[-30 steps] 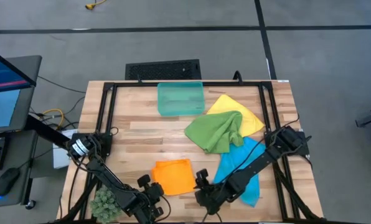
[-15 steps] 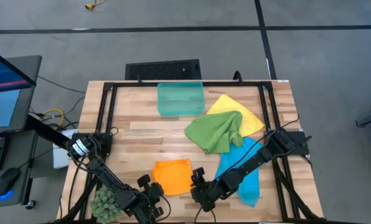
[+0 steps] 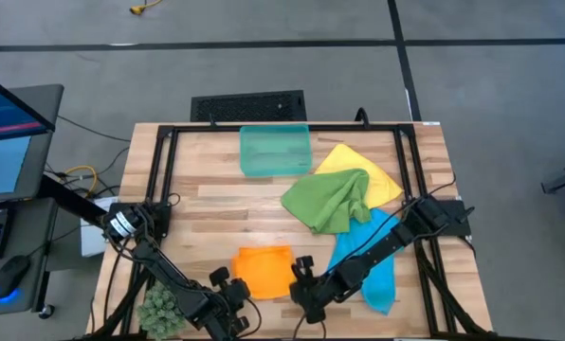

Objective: Roll microfiber towels into tight, uniform cylinder then place into a basket
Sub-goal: Fold the orange towel

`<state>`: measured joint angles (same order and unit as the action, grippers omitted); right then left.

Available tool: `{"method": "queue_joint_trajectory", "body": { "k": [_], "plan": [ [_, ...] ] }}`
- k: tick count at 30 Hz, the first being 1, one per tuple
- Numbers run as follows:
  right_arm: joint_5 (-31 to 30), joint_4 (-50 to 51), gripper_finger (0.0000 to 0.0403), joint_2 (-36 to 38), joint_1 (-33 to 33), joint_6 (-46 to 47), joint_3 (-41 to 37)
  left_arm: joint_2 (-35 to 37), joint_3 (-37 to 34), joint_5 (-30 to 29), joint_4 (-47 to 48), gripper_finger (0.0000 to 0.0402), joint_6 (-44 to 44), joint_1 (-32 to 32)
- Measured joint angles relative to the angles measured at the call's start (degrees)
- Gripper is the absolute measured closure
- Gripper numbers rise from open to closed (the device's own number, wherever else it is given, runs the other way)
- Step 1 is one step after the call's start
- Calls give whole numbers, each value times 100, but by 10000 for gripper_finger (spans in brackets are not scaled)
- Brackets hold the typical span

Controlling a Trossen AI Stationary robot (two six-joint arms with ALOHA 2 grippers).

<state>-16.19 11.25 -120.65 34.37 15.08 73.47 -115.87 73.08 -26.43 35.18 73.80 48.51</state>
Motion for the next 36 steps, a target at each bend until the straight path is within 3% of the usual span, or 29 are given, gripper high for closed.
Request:
{"method": "queue_joint_trajectory", "body": {
  "k": [3, 8, 13, 17, 24, 36],
  "plan": [
    [103, 30, 390, 6, 6, 186, 55, -2, 101, 160, 24, 400, -6, 3],
    [528, 69, 373, -27, 94, 476, 298, -4, 278, 544, 121, 400, -96, -12],
    [925, 71, 394, -27, 166, 734, 454, -4, 450, 629, 341, 400, -109, -30],
    [1165, 46, 388, -25, 186, 1036, 543, -4, 626, 739, 570, 400, -74, -27],
    [1171, 36, 394, -14, 108, 1362, 597, -2, 837, 817, 1215, 400, 337, -81],
    [1993, -20, 396, -7, -12, 1509, 603, 33, 837, 1648, 1290, 400, 205, -410]
  ]
}}
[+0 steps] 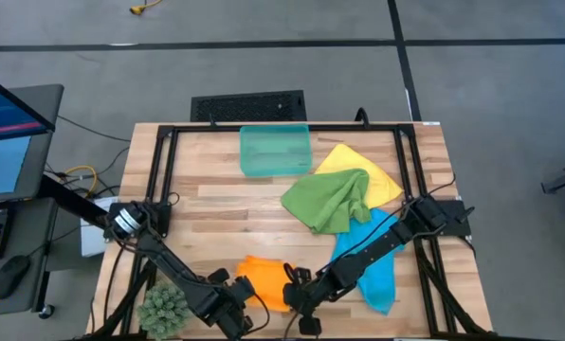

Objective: Roll microfiber towels into tight, uniform cylinder then place into a basket
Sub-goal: Fold the orange towel

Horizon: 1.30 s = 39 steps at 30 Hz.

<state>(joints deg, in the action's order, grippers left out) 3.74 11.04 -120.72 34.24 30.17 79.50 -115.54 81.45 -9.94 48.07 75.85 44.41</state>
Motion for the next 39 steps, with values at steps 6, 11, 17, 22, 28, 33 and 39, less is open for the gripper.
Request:
{"method": "queue_joint_trajectory", "body": {
  "k": [6, 11, 17, 22, 28, 33, 39],
  "plan": [
    [426, -63, 390, 10, 13, -13, 4, 230, 9, 16, -20, 400, 26, 4],
    [442, -23, 393, 10, -71, 180, 4, 255, 1, 168, 50, 400, 37, -121],
    [494, -72, 392, 10, -56, 223, 2, 255, -4, 266, 194, 400, 50, -464],
    [456, -67, 394, 10, -37, 248, 2, 255, -2, 502, 294, 400, 130, -762],
    [361, -46, 393, 10, -81, 446, -9, 209, -54, 590, 328, 400, 184, -1107],
    [314, -40, 394, 10, -79, 545, -9, 210, -281, 822, 112, 400, 162, -1399],
    [285, -15, 392, 10, -79, 547, -9, 223, -665, 1182, -351, 400, 20, -1684]
  ]
}}
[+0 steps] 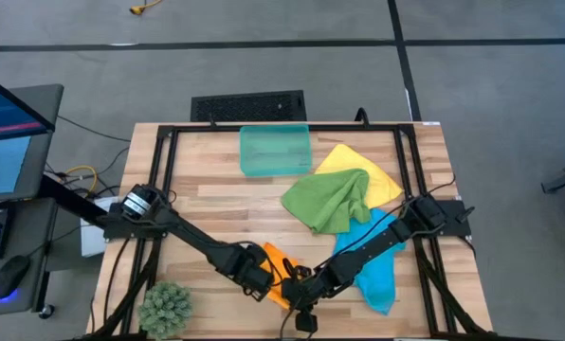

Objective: Roll microfiber towels into tight, uniform cylinder then place into a basket
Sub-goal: Fold the orange towel

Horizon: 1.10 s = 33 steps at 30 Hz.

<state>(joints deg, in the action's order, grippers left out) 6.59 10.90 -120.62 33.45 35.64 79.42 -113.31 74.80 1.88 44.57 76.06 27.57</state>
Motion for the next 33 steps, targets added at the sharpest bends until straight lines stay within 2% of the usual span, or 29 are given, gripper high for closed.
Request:
{"method": "queue_joint_trajectory", "body": {
  "k": [6, 18, 25, 29, 33],
  "plan": [
    [59, 103, 374, -2, -3, -138, 0, 19, -175, 118, -335, 400, -67, -65],
    [246, 622, 269, -2, -82, -46, -4, -2, -190, 71, -362, 400, -99, -30],
    [143, 842, 266, 152, 91, -328, 2, -8, -194, 72, -378, 400, -71, -29],
    [-173, 855, 274, 487, 359, -628, 6, -10, -201, 73, -414, 400, -58, -28],
    [-1050, 431, 280, 622, 685, -1559, 0, -12, -201, 76, -448, 400, -31, -28]
  ]
}}
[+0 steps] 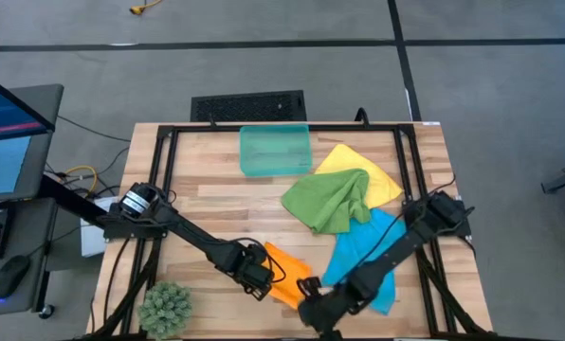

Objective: Roll microfiber towels into tight, uniform cylinder then place into a basket
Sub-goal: Fold the orange towel

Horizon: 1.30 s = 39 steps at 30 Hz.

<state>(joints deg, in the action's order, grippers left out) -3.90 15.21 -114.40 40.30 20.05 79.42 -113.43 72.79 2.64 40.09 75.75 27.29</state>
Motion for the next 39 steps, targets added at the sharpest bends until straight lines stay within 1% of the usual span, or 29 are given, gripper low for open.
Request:
{"method": "queue_joint_trajectory", "body": {
  "k": [2, 5, 10, 18, 20, 22, 24, 27, 30, 34, 39],
  "plan": [
    [-291, -314, 281, -38, 103, -451, 0, 0, -4, -1, -30, 400, 13, 0],
    [-383, -570, 282, -191, 103, -795, 2, 0, -4, -1, -42, 400, 65, 0],
    [-663, -590, 282, -215, -64, -650, 0, 0, 0, -1, -47, 399, 79, 0],
    [-655, -717, 282, -228, -222, -509, 0, 0, 0, 0, -45, 399, 79, 0],
    [-645, -897, 282, -367, -218, -490, 15, 0, 1, 1, -45, 399, 52, 0],
    [-640, -755, 282, -427, -215, -464, -26, 0, 2, 3, -49, 399, 35, 0],
    [-608, -928, 282, -555, -233, -325, 19, 0, 2, 1, -47, 399, 33, 0],
    [-681, -631, 282, -628, -260, -181, -26, 0, 2, 2, -78, 399, 33, 0],
    [-697, -652, 282, -681, -338, 38, 13, 0, 4, 5, -73, 399, 33, 0],
    [-849, -391, 282, -720, -380, 229, -9, -2, 7, 4, -67, 399, 35, 0],
    [-1246, -105, 282, -709, -387, 595, -7, -2, 7, 5, -64, 399, 33, 0]
  ]
}}
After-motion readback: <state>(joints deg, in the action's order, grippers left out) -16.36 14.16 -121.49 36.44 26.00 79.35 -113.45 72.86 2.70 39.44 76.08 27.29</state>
